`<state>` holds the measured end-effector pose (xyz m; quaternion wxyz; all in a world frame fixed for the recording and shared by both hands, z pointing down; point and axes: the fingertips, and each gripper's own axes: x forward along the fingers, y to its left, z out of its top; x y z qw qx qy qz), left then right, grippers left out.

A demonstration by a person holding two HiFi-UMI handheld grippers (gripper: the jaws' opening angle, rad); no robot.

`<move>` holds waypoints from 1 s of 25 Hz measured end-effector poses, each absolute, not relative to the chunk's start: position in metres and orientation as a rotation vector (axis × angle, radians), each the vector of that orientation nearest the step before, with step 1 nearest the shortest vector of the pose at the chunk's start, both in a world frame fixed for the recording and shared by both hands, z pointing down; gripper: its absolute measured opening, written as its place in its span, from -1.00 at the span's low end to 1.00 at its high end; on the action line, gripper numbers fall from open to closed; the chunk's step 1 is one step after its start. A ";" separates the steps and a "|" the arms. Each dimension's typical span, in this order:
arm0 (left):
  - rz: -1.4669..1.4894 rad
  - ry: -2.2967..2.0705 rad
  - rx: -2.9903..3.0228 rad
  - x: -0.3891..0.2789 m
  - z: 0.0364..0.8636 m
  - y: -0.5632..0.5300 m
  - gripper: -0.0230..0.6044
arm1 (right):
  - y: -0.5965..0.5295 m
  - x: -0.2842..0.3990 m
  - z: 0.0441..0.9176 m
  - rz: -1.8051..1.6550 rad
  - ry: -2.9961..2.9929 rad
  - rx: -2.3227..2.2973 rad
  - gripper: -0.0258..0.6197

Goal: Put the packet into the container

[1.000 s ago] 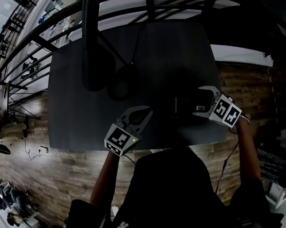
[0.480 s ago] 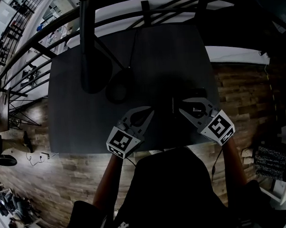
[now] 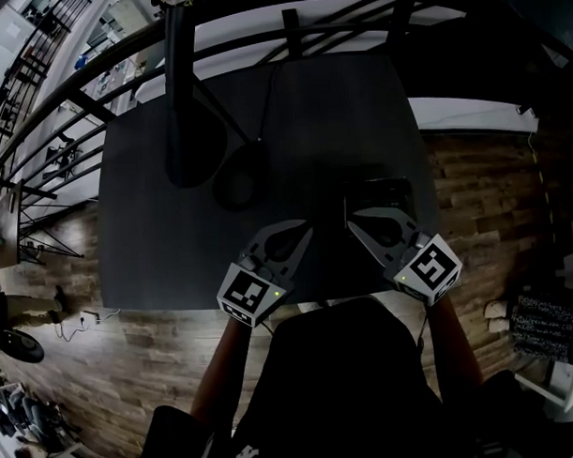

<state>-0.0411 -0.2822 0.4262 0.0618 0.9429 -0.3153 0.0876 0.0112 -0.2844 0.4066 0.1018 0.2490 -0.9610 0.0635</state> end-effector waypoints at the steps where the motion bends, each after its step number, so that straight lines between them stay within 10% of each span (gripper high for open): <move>1: 0.266 -0.952 2.852 -0.040 0.427 -0.281 -0.91 | -0.282 0.009 0.405 0.194 -2.847 0.738 -0.91; 25: 0.191 -0.955 2.835 -0.041 0.418 -0.276 -0.91 | -0.270 -0.019 0.404 0.191 -2.892 0.692 -0.91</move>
